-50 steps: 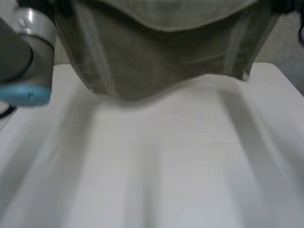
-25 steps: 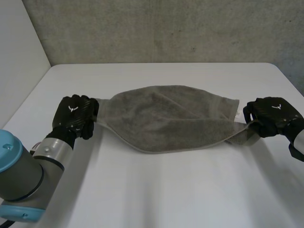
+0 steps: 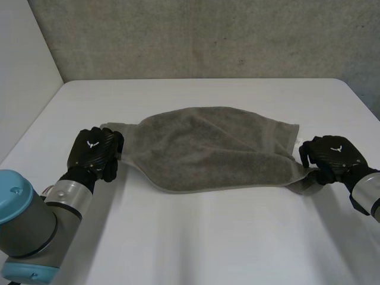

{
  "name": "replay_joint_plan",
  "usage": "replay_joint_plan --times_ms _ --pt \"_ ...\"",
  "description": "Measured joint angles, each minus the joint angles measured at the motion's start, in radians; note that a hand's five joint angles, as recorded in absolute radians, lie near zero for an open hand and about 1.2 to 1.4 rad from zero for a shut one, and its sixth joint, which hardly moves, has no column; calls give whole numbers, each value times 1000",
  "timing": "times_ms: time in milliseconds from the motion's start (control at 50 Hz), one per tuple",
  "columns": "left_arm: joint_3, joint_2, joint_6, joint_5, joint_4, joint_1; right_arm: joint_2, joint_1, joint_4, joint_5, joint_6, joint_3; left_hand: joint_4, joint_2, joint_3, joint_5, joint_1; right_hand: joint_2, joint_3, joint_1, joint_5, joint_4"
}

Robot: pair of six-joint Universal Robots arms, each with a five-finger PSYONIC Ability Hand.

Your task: Fold the towel.

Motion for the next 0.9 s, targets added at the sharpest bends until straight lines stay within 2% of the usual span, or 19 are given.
replay_joint_plan --times_ms 240,400,460,540,680,900 --pt "-17 -2 30 4 52 -2 -2 82 -81 12 -56 49 0 0 0 0 0 -87 -86 -83 -92 -80" --pt "-59 -32 201 10 168 -9 17 117 -125 63 -159 55 -5 0 -16 0 0 -87 -90 -88 -100 -80" --pt "-80 -54 292 12 235 -16 30 120 -142 80 -205 55 -109 -79 -132 -73 -34 -87 -90 -88 -101 -80" --pt "-101 -78 376 14 310 -28 42 121 -158 95 -252 56 -294 -258 -312 -258 -226 -87 -90 -88 -97 -80" --pt "-118 -101 427 38 373 -51 47 126 -178 129 -297 60 -543 -514 -572 -512 -477 -87 -89 -76 -75 -80" --pt "-120 -133 455 102 374 -58 46 130 -194 160 -302 62 -593 -570 -632 -582 -531 -99 -98 -93 -103 -91"
